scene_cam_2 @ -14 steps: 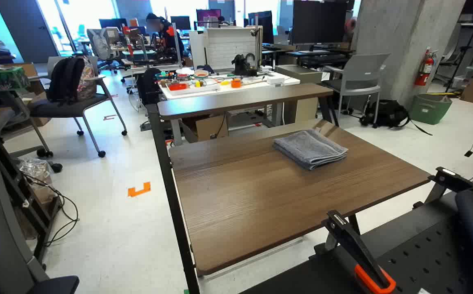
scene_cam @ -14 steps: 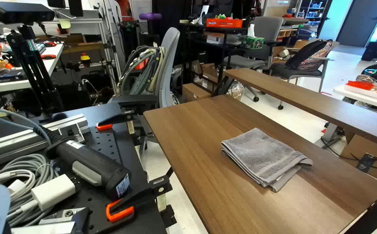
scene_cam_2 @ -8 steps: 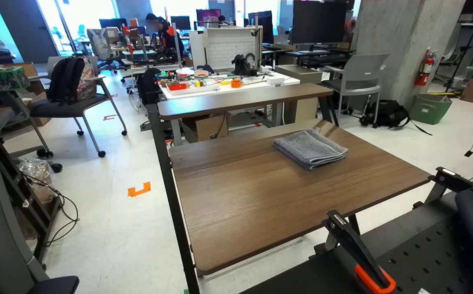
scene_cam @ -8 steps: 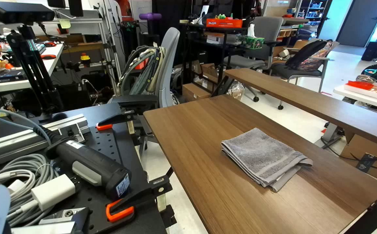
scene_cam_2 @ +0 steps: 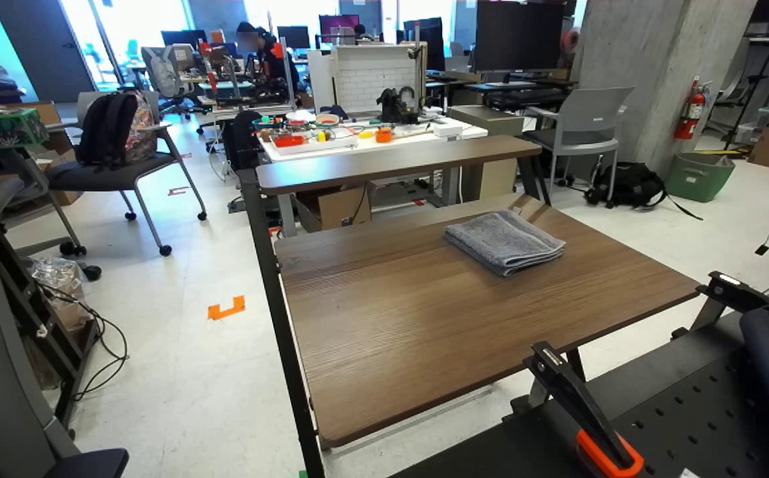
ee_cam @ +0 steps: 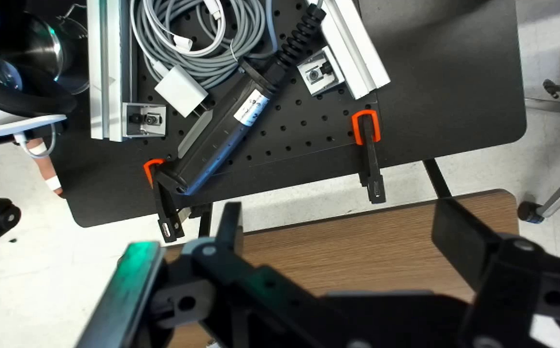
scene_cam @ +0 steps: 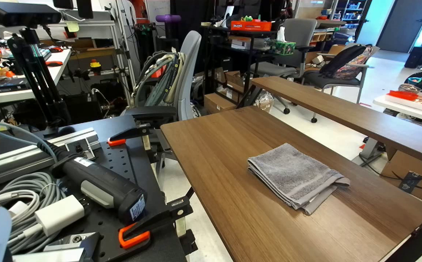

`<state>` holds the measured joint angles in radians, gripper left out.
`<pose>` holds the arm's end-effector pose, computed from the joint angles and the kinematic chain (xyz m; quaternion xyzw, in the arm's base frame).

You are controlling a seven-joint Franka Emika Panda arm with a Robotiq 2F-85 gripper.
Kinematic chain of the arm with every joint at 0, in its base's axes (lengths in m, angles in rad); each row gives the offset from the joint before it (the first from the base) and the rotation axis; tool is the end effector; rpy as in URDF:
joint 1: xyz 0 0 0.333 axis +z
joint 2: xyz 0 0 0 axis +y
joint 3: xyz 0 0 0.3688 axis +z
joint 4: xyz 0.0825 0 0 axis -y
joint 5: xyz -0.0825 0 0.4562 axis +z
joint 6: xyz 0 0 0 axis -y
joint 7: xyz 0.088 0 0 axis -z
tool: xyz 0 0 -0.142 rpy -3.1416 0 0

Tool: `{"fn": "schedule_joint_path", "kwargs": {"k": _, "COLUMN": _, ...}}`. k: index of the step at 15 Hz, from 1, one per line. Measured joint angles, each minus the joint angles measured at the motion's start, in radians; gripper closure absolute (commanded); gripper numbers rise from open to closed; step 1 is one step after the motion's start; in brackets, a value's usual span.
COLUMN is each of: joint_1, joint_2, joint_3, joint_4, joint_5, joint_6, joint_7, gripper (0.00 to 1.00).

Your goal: Move the cloth to the right

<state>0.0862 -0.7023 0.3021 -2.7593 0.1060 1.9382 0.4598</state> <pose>0.3157 0.1229 0.3662 0.9916 -0.0988 -0.0446 0.0707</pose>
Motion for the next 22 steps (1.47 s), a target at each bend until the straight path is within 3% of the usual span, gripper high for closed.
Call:
{"fn": "schedule_joint_path", "kwargs": {"k": 5, "joint_1": 0.000, "joint_2": 0.000, "joint_3": 0.000, "joint_4": 0.000, "joint_5": -0.001, "joint_6": 0.004, "joint_7": 0.000, "gripper": 0.00}}
{"fn": "schedule_joint_path", "kwargs": {"k": 11, "joint_1": -0.027, "joint_2": 0.050, "joint_3": -0.012, "joint_4": 0.012, "joint_5": 0.000, "joint_6": 0.219, "joint_7": 0.055, "gripper": 0.00}}
{"fn": "schedule_joint_path", "kwargs": {"k": 17, "joint_1": -0.084, "joint_2": 0.261, "joint_3": -0.084, "joint_4": 0.116, "joint_5": 0.003, "joint_6": 0.451, "joint_7": 0.073, "gripper": 0.00}}
{"fn": "schedule_joint_path", "kwargs": {"k": 22, "joint_1": -0.092, "joint_2": 0.484, "joint_3": -0.170, "joint_4": 0.196, "joint_5": 0.011, "joint_6": 0.628, "joint_7": 0.048, "gripper": 0.00}}
